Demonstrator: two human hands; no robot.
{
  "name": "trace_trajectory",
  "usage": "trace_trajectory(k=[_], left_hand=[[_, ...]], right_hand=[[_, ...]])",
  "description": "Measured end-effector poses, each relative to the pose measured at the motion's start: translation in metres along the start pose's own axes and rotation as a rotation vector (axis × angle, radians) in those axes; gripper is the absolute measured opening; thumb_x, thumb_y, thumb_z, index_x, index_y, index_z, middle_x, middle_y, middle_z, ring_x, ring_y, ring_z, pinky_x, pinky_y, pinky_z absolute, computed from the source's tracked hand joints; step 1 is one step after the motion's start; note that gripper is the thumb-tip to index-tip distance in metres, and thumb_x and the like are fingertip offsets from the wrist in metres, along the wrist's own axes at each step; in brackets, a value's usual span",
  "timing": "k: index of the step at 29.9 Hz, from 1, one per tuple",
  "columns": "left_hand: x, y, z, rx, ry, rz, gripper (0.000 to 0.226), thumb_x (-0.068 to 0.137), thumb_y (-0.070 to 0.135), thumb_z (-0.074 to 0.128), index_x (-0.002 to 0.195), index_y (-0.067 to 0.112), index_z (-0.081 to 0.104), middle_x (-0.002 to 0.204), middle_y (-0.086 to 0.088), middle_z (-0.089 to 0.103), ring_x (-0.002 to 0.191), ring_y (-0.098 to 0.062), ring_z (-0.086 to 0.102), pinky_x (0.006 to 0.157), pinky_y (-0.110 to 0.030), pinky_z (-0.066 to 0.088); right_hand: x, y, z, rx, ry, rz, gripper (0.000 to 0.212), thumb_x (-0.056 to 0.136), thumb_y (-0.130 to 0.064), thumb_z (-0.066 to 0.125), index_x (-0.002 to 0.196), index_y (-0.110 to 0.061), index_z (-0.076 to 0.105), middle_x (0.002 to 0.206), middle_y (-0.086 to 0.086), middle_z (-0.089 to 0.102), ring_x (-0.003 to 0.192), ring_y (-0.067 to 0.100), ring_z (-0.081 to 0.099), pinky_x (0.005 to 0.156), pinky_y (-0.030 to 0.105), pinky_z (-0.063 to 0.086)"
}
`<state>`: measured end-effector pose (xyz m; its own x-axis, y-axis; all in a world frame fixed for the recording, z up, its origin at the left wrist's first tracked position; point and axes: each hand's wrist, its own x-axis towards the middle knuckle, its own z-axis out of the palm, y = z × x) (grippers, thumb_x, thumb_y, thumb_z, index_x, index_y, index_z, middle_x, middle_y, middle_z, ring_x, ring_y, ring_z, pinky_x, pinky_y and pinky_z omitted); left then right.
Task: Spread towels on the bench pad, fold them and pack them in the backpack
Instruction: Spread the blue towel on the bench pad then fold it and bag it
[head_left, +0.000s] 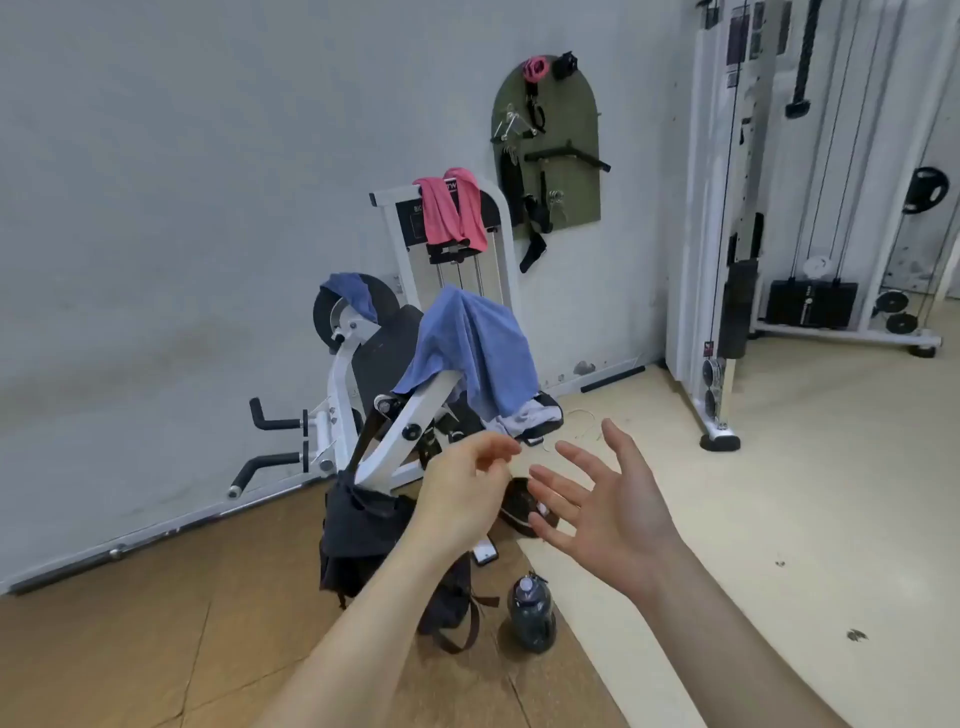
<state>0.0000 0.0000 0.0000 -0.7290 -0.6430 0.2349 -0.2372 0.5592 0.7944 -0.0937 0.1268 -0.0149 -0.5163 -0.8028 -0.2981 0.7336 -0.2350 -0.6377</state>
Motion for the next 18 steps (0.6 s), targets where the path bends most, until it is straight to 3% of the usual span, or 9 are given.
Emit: trace_trajectory(k=[5, 8, 10, 13, 15, 18], left_hand=[[0.141, -0.052, -0.02, 0.267, 0.069, 0.13, 0.039, 0.092, 0.008, 0.05, 0.126, 0.024, 0.061, 0.122, 0.007, 0.063, 0.114, -0.012, 0.057, 0.097, -0.034, 0.049], [0.225, -0.102, -0.025, 0.521, 0.033, 0.191, 0.054, 0.087, 0.007, 0.056, 0.136, 0.028, 0.048, 0.133, 0.008, 0.052, 0.123, -0.021, 0.045, 0.09, -0.034, 0.048], [0.271, -0.131, -0.025, 0.666, 0.039, 0.134, 0.07, 0.084, 0.009, 0.062, 0.145, 0.029, 0.033, 0.141, 0.007, 0.042, 0.128, -0.023, 0.038, 0.089, -0.035, 0.047], [0.315, -0.166, -0.024, 0.789, 0.118, -0.056, 0.082, 0.085, 0.025, 0.068, 0.151, 0.027, 0.018, 0.149, 0.004, 0.037, 0.133, -0.022, 0.038, 0.099, -0.041, 0.041], [0.336, -0.187, -0.02, 0.789, 0.171, -0.157, 0.079, 0.086, 0.036, 0.066, 0.15, 0.025, 0.02, 0.147, 0.003, 0.042, 0.133, -0.021, 0.04, 0.103, -0.043, 0.038], [0.356, -0.201, -0.017, 0.808, 0.24, -0.189, 0.062, 0.089, 0.04, 0.06, 0.143, 0.025, 0.033, 0.135, 0.005, 0.053, 0.127, -0.019, 0.047, 0.104, -0.042, 0.037]], right_hand=[[0.126, -0.029, 0.038, -0.188, 0.022, 0.036, 0.057, 0.085, -0.061, 0.057, 0.129, -0.024, 0.055, 0.132, 0.015, 0.055, 0.121, 0.028, 0.054, 0.101, 0.053, 0.044], [0.209, -0.046, 0.065, -0.255, 0.071, 0.094, 0.06, 0.085, -0.059, 0.059, 0.134, -0.025, 0.049, 0.132, 0.015, 0.054, 0.118, 0.029, 0.057, 0.096, 0.051, 0.048], [0.259, -0.055, 0.08, -0.304, 0.094, 0.117, 0.058, 0.087, -0.054, 0.061, 0.135, -0.024, 0.046, 0.13, 0.015, 0.054, 0.116, 0.028, 0.057, 0.091, 0.048, 0.049], [0.323, -0.06, 0.095, -0.34, 0.115, 0.135, 0.05, 0.087, -0.038, 0.067, 0.131, -0.023, 0.047, 0.133, 0.013, 0.051, 0.117, 0.027, 0.054, 0.095, 0.047, 0.05], [0.36, -0.059, 0.099, -0.434, 0.119, 0.089, 0.058, 0.085, -0.027, 0.071, 0.135, -0.023, 0.042, 0.137, 0.006, 0.045, 0.11, 0.021, 0.052, 0.092, 0.044, 0.053], [0.406, -0.052, 0.097, -0.795, 0.177, -0.044, 0.056, 0.082, -0.017, 0.071, 0.126, -0.024, 0.037, 0.116, -0.001, 0.048, 0.09, 0.011, 0.052, 0.074, 0.03, 0.05]])
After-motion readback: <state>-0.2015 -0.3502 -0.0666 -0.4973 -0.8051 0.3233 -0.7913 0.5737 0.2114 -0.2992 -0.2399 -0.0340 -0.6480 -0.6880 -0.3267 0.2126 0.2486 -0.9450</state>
